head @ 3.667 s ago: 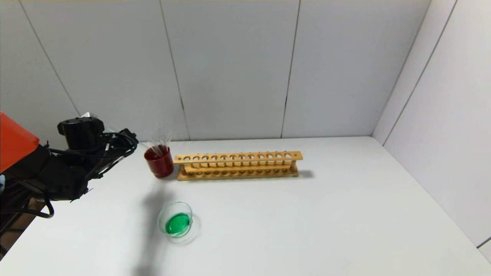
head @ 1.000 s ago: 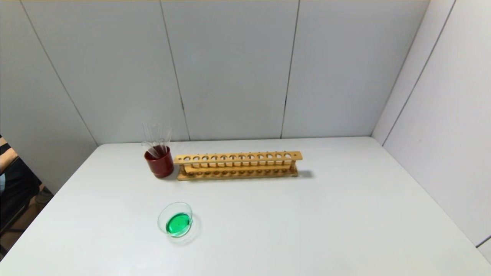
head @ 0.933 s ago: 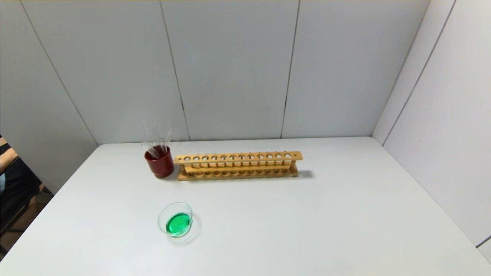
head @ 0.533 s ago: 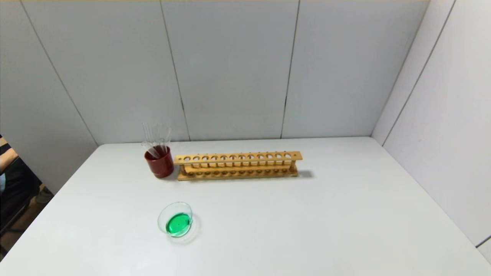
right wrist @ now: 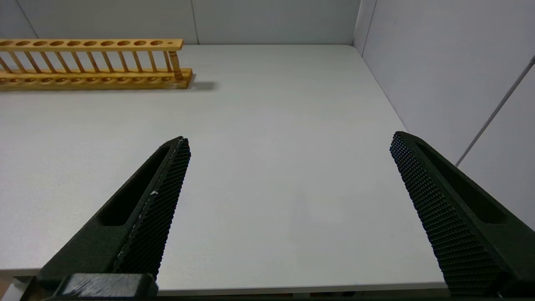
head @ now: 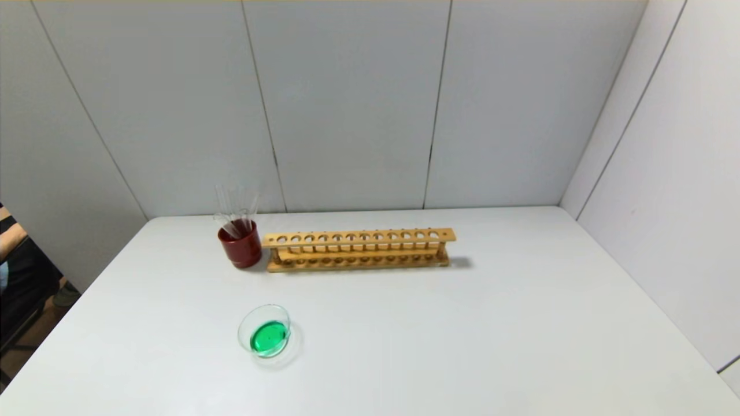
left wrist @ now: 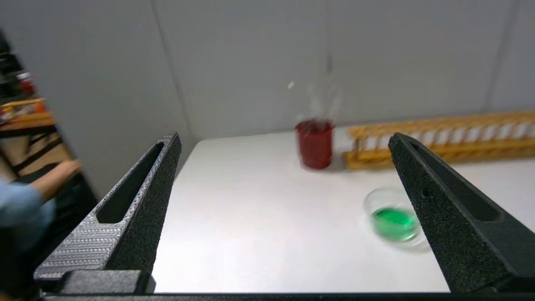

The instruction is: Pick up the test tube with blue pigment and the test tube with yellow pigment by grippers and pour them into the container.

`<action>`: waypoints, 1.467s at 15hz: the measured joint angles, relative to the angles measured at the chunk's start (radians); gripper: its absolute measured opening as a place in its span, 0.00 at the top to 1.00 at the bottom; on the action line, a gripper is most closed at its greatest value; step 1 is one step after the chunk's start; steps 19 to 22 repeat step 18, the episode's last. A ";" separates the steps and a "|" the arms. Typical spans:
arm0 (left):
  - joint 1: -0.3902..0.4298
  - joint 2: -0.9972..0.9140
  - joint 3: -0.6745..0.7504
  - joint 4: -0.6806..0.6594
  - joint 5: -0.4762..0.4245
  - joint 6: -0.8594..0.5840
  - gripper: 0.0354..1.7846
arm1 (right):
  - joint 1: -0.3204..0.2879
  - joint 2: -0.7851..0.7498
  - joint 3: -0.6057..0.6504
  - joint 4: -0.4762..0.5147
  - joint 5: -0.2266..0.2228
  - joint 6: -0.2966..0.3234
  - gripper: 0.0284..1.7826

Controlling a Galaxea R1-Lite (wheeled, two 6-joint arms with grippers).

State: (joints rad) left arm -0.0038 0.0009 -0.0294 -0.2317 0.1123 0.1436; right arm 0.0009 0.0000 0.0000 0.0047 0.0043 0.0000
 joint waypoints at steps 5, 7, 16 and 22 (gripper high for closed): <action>0.004 -0.003 0.024 0.172 -0.089 -0.046 0.02 | 0.001 0.000 0.000 0.000 0.000 0.000 0.02; 0.003 -0.003 0.013 0.283 -0.151 -0.041 0.02 | 0.000 0.000 0.000 0.000 0.000 0.000 0.02; 0.002 -0.003 0.006 0.300 -0.155 -0.053 0.02 | -0.001 0.000 0.000 0.000 0.000 0.001 0.02; 0.002 -0.003 0.006 0.300 -0.154 -0.061 0.02 | -0.001 0.000 0.000 0.000 0.000 0.001 0.02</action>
